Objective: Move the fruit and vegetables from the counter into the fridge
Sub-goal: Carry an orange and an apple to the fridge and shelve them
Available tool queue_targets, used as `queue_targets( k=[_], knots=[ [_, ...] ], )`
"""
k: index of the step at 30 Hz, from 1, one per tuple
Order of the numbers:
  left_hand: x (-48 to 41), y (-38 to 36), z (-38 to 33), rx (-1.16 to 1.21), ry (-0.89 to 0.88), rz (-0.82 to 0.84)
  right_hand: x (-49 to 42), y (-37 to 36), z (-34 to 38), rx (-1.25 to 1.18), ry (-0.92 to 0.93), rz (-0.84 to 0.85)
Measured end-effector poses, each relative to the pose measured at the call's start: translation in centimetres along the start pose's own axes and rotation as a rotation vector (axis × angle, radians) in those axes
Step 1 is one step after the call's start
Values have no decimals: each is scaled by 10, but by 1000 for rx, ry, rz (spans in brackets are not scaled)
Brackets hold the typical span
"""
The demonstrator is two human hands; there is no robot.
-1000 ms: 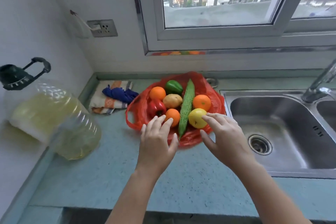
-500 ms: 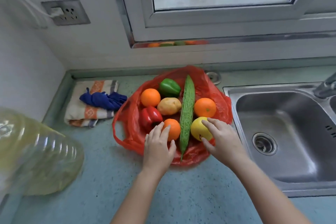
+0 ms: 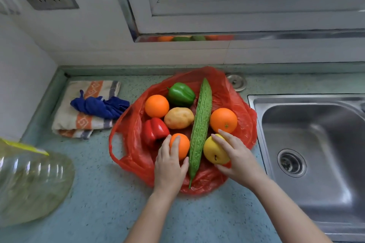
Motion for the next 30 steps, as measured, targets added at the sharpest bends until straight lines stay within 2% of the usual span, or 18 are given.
queue_targets(
  k=[9,15,23,30],
  knots=[
    [-5,-1,12,165,107,-32,-4,-4,-3,-5,5,2],
    [-2,6,12,289,136,-6,0,0,-6,-138,-87,-23],
    [9,46,-21,454,-28,-75,21,59,11,-320,-168,-341],
    [32,80,-59,617,-163,-55,79,105,42,-361,-286,-513]
  ],
)
Point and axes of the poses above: each hand's wrist, its own x-axis away from the middle knuckle, its own y-axis out of the back of the hand, z = x × y, the point moved 9 cm from there along -x, towards the middle knuckle
